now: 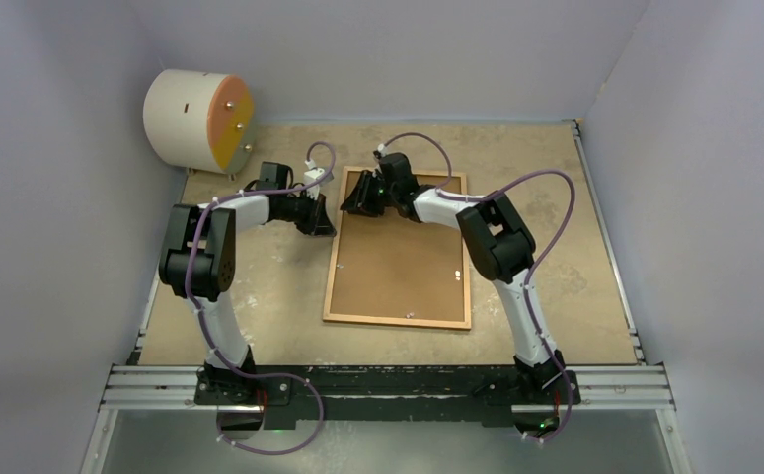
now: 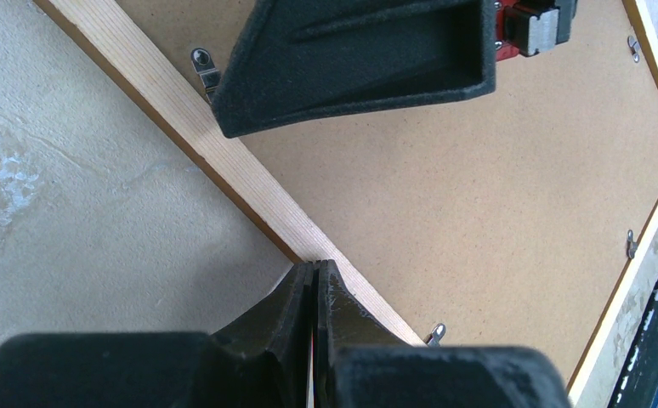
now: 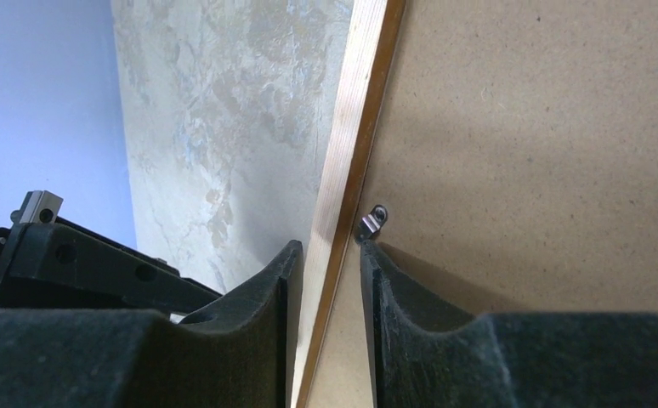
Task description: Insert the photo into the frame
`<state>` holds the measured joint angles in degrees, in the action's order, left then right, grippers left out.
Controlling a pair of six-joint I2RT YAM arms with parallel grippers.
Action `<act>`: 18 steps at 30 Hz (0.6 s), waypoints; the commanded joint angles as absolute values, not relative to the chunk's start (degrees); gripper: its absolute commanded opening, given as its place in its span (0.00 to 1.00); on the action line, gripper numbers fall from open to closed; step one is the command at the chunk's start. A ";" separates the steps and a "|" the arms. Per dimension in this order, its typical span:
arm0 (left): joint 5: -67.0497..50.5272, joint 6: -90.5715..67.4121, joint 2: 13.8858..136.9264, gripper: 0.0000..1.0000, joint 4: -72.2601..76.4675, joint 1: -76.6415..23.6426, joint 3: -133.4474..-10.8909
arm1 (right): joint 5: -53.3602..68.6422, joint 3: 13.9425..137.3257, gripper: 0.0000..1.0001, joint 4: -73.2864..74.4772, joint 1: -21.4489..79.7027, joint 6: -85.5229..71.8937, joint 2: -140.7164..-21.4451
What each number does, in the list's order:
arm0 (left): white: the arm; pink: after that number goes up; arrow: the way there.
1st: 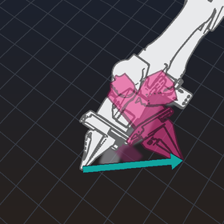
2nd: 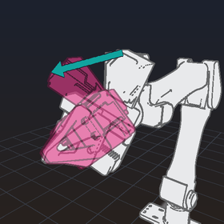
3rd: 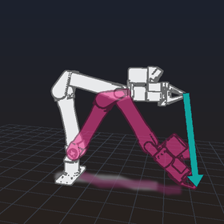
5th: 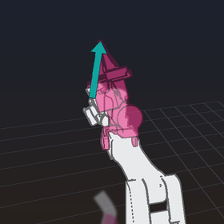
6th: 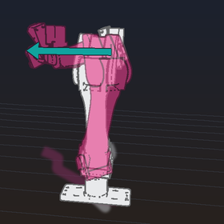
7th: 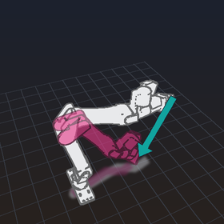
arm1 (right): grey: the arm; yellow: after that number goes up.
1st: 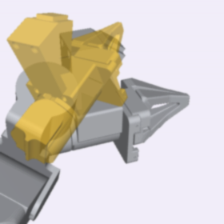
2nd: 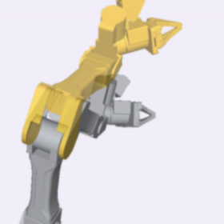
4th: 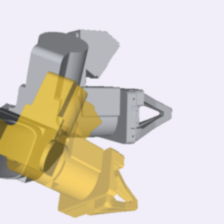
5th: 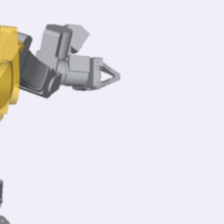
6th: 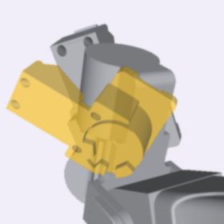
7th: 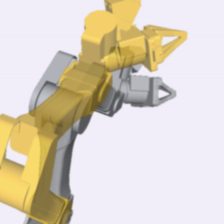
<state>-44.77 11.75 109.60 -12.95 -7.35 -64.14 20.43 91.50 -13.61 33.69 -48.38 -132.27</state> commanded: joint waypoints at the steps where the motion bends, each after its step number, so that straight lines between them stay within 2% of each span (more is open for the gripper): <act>1: -38.50 15.24 111.20 0.00 -13.83 -7.47 -62.27 | 18.92 93.84 0.34 -13.52 33.78 -47.91 -134.11; 18: -38.50 15.82 111.15 0.00 -14.15 -7.47 -61.97 | 19.73 94.23 0.31 -15.77 33.97 -51.85 -135.90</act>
